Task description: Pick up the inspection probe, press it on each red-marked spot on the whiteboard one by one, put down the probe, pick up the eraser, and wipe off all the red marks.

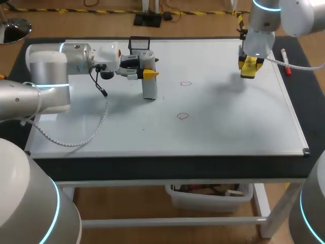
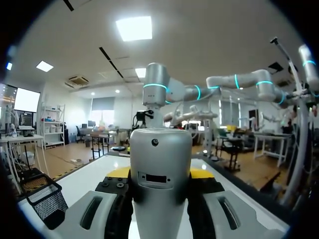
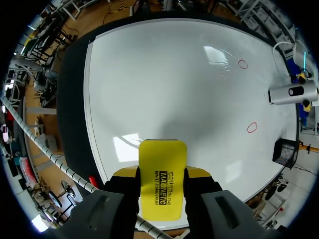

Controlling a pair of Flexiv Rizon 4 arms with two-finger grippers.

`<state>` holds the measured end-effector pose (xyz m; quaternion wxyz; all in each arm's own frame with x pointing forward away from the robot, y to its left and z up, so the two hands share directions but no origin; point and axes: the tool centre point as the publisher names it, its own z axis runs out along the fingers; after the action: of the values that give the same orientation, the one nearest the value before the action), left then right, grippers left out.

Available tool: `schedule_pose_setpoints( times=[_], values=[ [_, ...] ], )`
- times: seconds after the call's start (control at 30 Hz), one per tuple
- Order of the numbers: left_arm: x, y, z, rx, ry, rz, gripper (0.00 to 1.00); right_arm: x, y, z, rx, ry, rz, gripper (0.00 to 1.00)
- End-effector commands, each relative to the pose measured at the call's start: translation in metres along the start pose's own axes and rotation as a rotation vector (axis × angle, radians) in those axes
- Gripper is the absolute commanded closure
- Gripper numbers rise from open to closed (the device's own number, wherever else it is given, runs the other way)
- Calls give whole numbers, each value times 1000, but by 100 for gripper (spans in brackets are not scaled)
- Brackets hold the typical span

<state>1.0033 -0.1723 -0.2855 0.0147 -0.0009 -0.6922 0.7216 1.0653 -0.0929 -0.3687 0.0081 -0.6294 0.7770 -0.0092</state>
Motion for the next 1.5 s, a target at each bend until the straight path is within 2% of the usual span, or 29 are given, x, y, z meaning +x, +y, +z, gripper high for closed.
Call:
schedule_pose_setpoints(
  times=[0.03,0.4,0.8,1.17,1.5],
  values=[
    [-2,1,1,-1,6,-2,100,1,0,-1,1,3,-2,100],
    [-1,-1,1,-4,4,-1,100,1,0,-1,1,3,-2,100],
    [-2,-38,-9,14,-30,58,100,1,0,-1,1,3,-2,100],
    [-10,-58,-48,-1,-94,90,100,1,0,-1,1,3,-2,100],
    [-12,-63,-97,5,-186,97,100,1,0,-1,1,3,-2,100]
  ],
)
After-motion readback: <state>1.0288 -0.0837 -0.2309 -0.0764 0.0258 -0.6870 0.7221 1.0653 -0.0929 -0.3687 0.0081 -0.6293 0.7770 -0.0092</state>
